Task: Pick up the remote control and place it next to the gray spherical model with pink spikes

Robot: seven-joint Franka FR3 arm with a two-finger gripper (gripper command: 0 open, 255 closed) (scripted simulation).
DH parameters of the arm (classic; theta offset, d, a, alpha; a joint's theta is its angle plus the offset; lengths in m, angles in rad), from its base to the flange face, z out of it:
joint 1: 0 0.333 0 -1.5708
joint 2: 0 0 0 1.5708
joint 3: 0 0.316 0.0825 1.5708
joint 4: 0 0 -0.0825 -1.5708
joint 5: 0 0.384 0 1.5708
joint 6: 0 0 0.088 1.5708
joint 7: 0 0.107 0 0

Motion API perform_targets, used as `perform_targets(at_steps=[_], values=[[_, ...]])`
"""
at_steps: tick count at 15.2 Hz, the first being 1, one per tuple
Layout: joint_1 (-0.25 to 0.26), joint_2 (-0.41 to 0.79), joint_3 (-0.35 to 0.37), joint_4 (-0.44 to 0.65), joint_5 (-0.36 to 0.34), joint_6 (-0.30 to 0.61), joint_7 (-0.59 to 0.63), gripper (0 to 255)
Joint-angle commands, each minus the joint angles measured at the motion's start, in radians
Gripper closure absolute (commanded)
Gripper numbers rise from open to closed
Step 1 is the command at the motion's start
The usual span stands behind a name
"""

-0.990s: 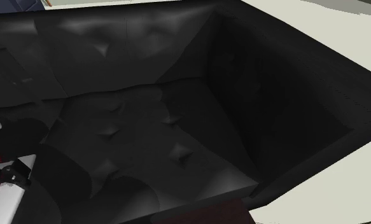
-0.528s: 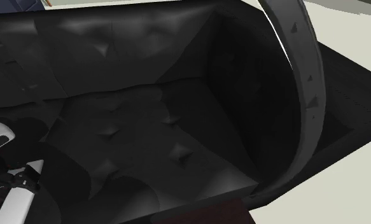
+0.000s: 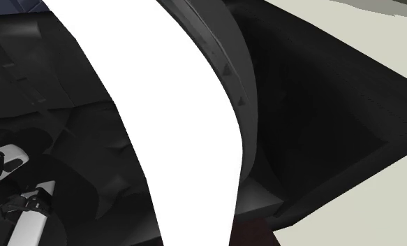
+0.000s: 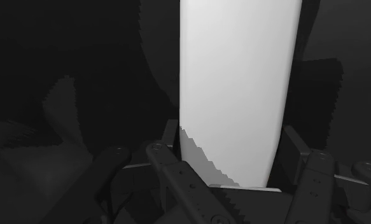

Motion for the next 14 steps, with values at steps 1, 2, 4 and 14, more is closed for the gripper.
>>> perform_targets(at_steps=[1, 2, 4, 14], values=[[0.0, 0.001, 0.0, -0.002, -0.001, 0.004, 0.0, 255], [0.0, 0.001, 0.0, -0.002, -0.001, 0.004, 0.0, 255], [0.0, 0.001, 0.0, -0.002, -0.001, 0.004, 0.0, 255], [-0.005, -0.034, 0.0, 0.03, 0.011, -0.062, -0.009, 0]])
